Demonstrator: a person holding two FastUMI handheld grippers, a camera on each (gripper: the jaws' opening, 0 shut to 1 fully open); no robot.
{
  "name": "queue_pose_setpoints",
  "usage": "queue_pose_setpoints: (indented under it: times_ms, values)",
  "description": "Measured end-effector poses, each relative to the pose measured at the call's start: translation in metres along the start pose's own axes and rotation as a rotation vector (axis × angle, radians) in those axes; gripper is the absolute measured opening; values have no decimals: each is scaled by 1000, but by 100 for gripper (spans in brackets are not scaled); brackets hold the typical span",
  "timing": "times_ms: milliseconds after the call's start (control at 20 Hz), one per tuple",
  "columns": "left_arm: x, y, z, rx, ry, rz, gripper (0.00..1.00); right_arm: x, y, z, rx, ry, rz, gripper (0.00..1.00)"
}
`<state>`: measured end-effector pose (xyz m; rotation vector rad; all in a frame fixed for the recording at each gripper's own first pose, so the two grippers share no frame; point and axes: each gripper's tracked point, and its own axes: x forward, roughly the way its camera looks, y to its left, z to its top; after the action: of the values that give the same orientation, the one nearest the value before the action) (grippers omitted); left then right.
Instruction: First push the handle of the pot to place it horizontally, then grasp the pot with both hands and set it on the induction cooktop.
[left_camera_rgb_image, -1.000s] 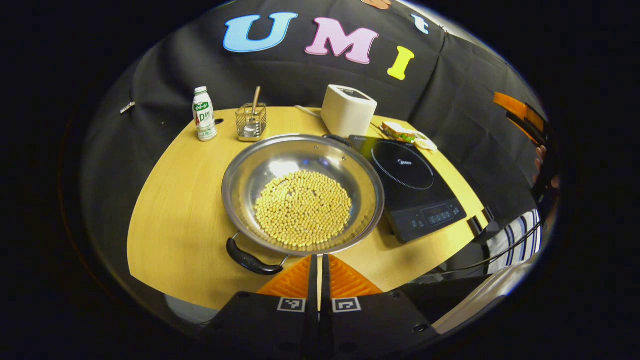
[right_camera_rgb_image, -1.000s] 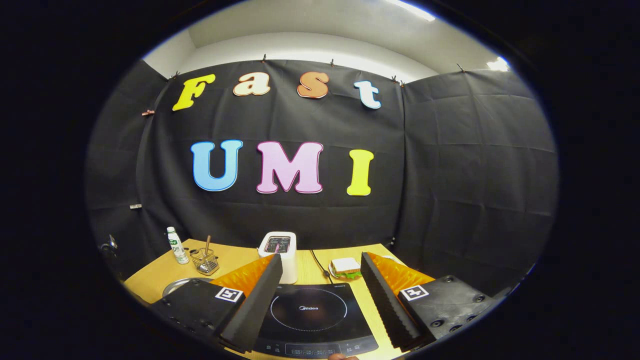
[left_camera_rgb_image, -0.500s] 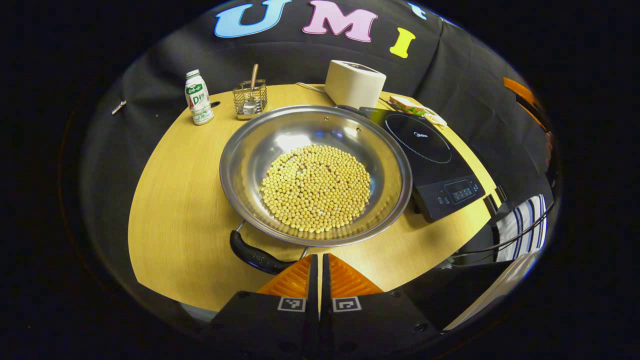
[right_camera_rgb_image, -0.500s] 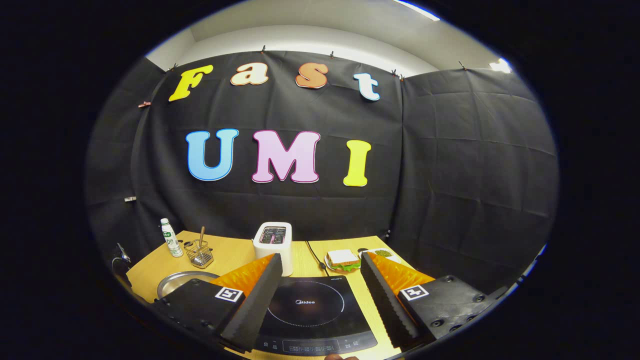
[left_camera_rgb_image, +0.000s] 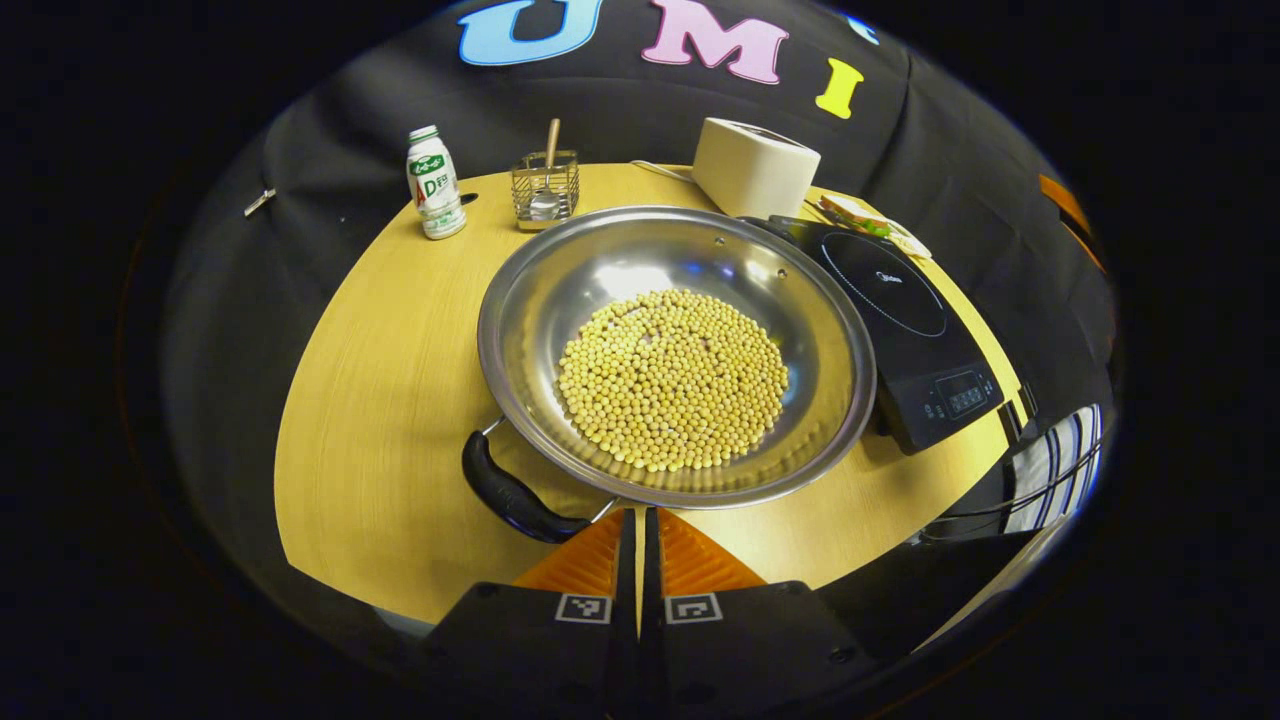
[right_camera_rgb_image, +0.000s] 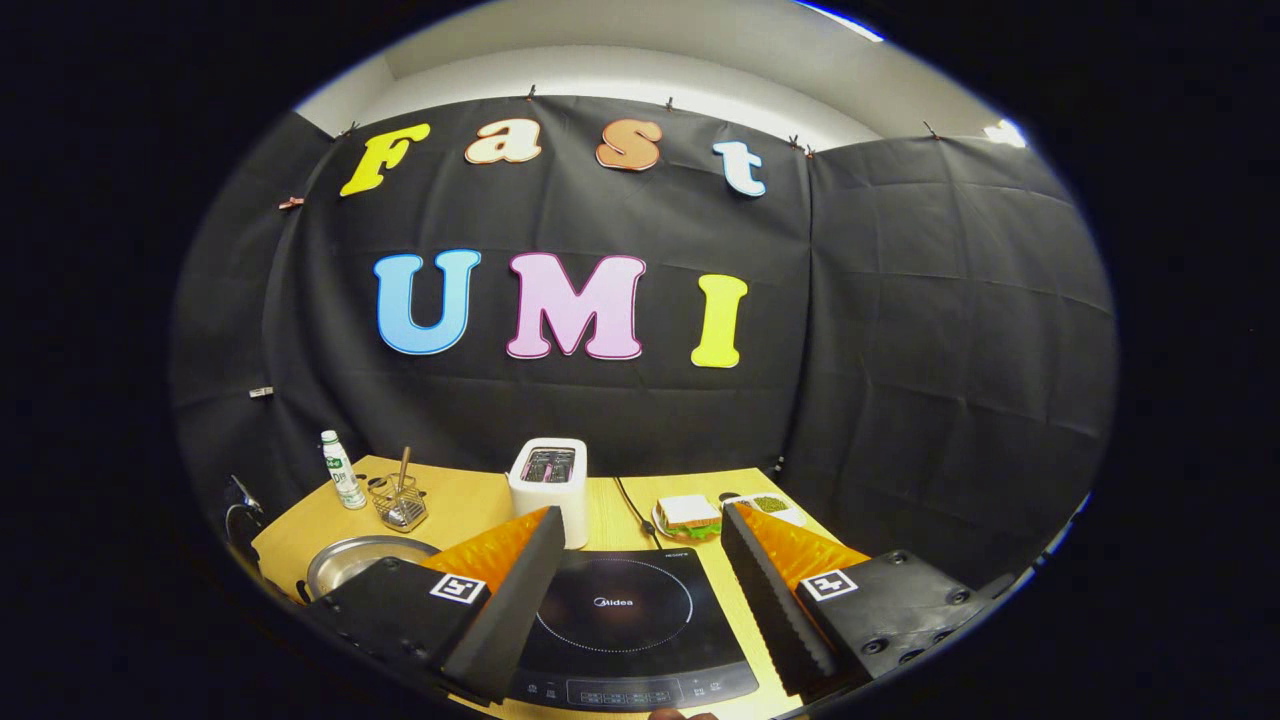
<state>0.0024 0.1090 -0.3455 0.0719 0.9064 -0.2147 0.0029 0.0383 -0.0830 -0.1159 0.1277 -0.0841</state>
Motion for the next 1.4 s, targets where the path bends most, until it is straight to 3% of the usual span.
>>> queue_pose_setpoints:
  times_ms: [500,1000,1400]
  values:
    - [12,59,16,-43,-1,113,5,5,-10,7,5,-16,-33,98]
    - [27,109,42,-215,-21,156,5,7,1,5,-10,-2,-18,98]
    - [44,140,75,-173,-26,183,5,5,-1,-1,-19,19,-39,98]
